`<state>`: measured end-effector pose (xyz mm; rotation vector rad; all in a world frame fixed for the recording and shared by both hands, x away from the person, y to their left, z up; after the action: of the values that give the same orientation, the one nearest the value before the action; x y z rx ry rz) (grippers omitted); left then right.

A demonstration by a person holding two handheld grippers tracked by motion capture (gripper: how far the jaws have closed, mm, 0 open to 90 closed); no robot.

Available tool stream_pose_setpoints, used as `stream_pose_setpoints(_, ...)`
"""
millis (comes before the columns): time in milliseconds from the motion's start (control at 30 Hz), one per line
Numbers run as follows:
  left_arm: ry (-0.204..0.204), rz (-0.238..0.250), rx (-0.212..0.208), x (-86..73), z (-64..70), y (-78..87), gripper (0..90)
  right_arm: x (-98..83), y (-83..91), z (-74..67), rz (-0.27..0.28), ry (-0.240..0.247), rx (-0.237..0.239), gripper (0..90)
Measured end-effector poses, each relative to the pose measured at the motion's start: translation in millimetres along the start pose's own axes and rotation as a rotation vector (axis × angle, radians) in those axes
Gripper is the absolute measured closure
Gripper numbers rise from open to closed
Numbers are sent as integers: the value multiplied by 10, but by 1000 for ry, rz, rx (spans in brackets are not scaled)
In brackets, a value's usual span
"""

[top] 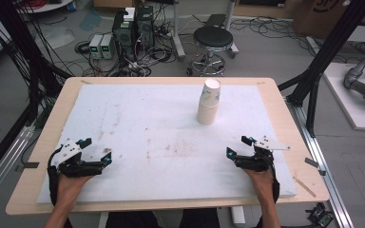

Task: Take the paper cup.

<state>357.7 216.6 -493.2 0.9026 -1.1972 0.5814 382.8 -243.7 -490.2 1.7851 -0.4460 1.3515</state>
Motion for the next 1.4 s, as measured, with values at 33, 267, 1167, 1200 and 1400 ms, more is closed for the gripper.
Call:
stream_pose_setpoints(33, 2, -3, 0, -2, 0, -2, 23, 0, -4, 1, -2, 0, 2, 143)
stream_pose_setpoints(267, -3, -4, 2, -3, 2, -2, 23, 0, 3, -7, 1, 4, 8, 142)
stream_pose_setpoints(1167, -2, -6, -6, -4, 5, -3, 23, 61, 21, 29, -30, -15, 25, 143)
stream_pose_setpoints(1200, 0, -7, -7, -5, 5, -6, 23, 100, 46, 28, -24, -18, 22, 143)
stream_pose_setpoints(1400, 6, -21, -9, -12, -4, -17, 23, 401, 175, 49, 15, 2, 28, 142)
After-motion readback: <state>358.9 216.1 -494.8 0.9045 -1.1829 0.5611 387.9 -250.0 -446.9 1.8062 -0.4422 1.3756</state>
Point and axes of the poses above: each handheld gripper's, and its own axes: y roughly backward along the jaws, x roughly out of its top, z roughly to its right, the point moved 10 cm from there along -y, roughly forward along the jaws, and after that the axes turned 2 degrees about y, right-handed, at the moved point
